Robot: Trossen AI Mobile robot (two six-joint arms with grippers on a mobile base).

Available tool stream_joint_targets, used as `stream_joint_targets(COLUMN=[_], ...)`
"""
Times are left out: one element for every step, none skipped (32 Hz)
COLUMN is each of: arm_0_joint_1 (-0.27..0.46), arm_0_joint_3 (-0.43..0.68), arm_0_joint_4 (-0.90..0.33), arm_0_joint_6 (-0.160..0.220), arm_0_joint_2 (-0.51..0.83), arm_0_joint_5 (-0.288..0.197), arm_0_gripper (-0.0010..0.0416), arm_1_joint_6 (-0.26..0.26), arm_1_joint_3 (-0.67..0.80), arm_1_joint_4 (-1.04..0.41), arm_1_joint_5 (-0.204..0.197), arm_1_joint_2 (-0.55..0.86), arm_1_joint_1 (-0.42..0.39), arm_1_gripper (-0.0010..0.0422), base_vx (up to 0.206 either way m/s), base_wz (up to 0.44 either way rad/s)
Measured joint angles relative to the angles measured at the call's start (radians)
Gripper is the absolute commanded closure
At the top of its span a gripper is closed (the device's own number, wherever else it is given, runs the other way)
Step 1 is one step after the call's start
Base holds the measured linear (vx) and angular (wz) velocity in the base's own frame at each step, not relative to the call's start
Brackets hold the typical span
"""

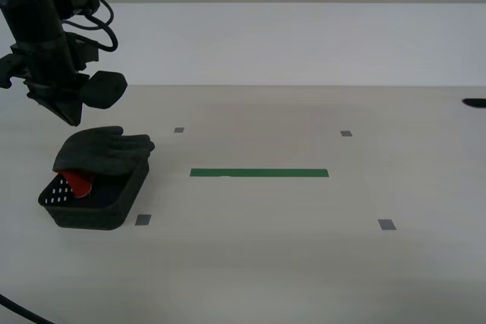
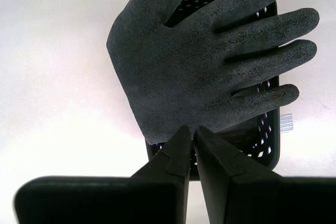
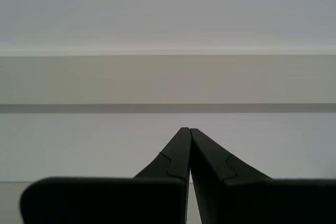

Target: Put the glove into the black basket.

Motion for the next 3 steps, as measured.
stream_joint_targets(arm_0_joint_1=[-0.001,-0.001,-0.001], arm_0_joint_3=[0.000,0.000,0.000], arm_0_joint_4=[0.000,0.000,0.000], arm_0_joint_6=[0.000,0.000,0.000], arm_0_joint_2=[0.000,0.000,0.000], arm_0_joint_5=[0.000,0.000,0.000], arm_0_gripper=[0.0405,0.0405,0.0405], arm_1_joint_6=[-0.001,-0.002,-0.002], arm_1_joint_3=[0.000,0.000,0.000], arm_1_joint_4=[0.000,0.001,0.001], arm_1_joint_5=[0.000,0.000,0.000], arm_1_joint_2=[0.000,0.000,0.000], arm_1_joint_1=[0.000,0.000,0.000], arm_1_gripper=[0.0412,0.0403,0.0402], base_vx=[0.000,0.000,0.000], base_wz=[0.000,0.000,0.000])
